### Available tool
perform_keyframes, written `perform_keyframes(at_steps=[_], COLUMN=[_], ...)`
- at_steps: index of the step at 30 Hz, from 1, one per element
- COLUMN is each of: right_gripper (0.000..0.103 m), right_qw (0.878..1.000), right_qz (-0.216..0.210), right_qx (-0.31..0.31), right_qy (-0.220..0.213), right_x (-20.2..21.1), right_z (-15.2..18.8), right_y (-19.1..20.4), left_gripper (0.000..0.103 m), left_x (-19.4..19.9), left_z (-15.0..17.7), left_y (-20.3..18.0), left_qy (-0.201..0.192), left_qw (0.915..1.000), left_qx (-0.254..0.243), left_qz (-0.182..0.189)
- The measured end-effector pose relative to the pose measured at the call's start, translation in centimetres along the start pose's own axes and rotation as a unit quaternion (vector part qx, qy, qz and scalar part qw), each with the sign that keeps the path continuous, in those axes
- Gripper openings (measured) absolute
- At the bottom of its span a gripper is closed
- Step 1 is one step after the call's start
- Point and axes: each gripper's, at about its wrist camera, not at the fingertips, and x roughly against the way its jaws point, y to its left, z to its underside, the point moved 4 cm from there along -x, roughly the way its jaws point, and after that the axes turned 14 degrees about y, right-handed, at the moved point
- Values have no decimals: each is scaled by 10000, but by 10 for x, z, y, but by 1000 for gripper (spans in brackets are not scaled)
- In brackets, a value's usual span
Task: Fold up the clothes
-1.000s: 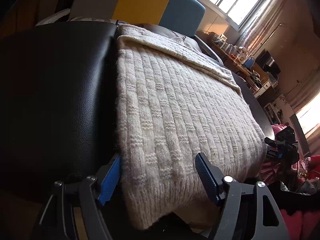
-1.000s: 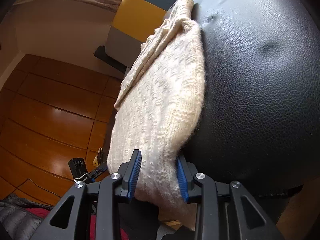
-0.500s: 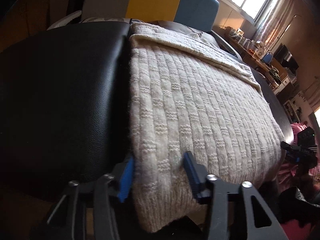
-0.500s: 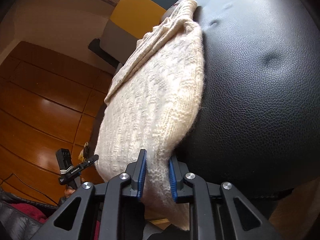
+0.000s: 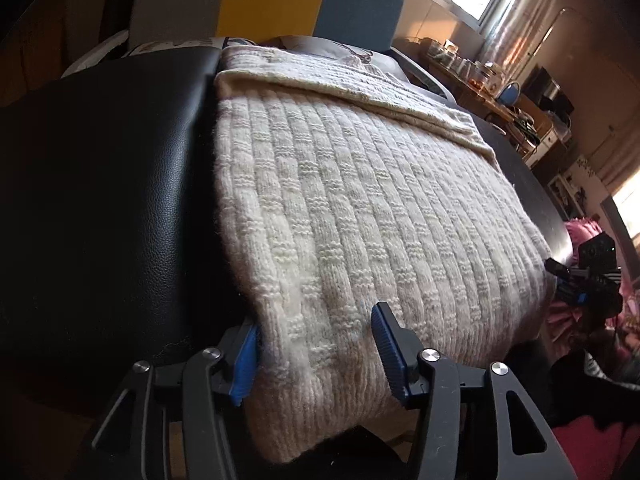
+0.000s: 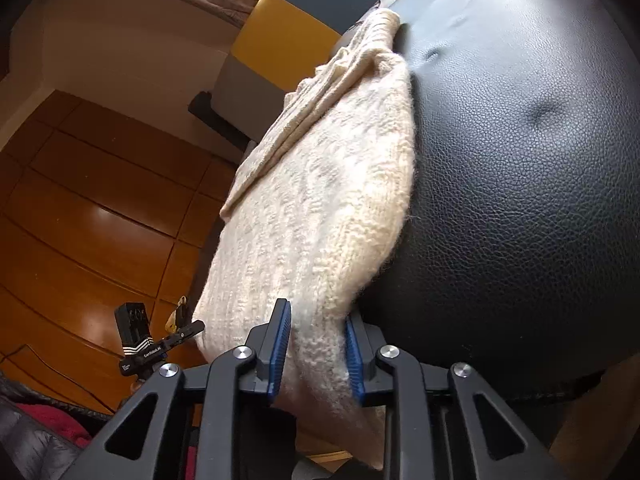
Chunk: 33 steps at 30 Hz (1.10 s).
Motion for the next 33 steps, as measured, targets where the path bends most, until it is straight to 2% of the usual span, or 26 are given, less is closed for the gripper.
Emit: perform_keyframes(at_steps=[2,3,5,6,8,11,14,19,21,22,25,27,31,33], right_gripper=[36,37,37,37,37,37,29,32,41,41,42,42,42,24], right_qw=[9997,9996,9998,9999,9995,9969,9949,9967,9986,9989,9976,9953,9963,9948], right_qz=[-186,-222,-180,-87,144,536,777,650,480,437,481,673,694,866], right_qx=[-127,-160,-41,77,288,527,489,371,178,141,487,676,454,375], right_qy=[-34,-48,-76,-77,-38,220,411,300,111,22,-129,-136,205,390], right_x=[-1,-1,-2,-3,-6,-12,-12,1,10,12,11,10,10,9], right_z=[0,1,3,4,5,3,-2,2,2,5,9,12,8,6], right_y=[0,-1,1,4,11,20,21,9,6,6,10,15,14,14], left_gripper=[57,54,40,22,16,15,15,17,17,18,18,18,16,15], left_x=[-1,0,1,0,0,0,-2,-3,-4,-4,-4,-4,-3,-3], left_z=[1,1,1,0,0,-1,-2,-4,-4,-5,-3,-2,-1,-1], left_y=[0,2,6,8,13,15,18,23,21,21,21,22,20,16], left_qy=[-23,-57,-95,-99,-92,-81,-14,118,147,151,101,42,-59,-59], left_qw=[10000,9998,9996,9995,9990,9984,9972,9943,9945,9947,9940,9931,9945,9962], left_qx=[31,159,273,305,416,514,662,898,886,879,934,998,924,796], left_qz=[0,67,55,36,151,234,345,567,532,519,555,611,489,338])
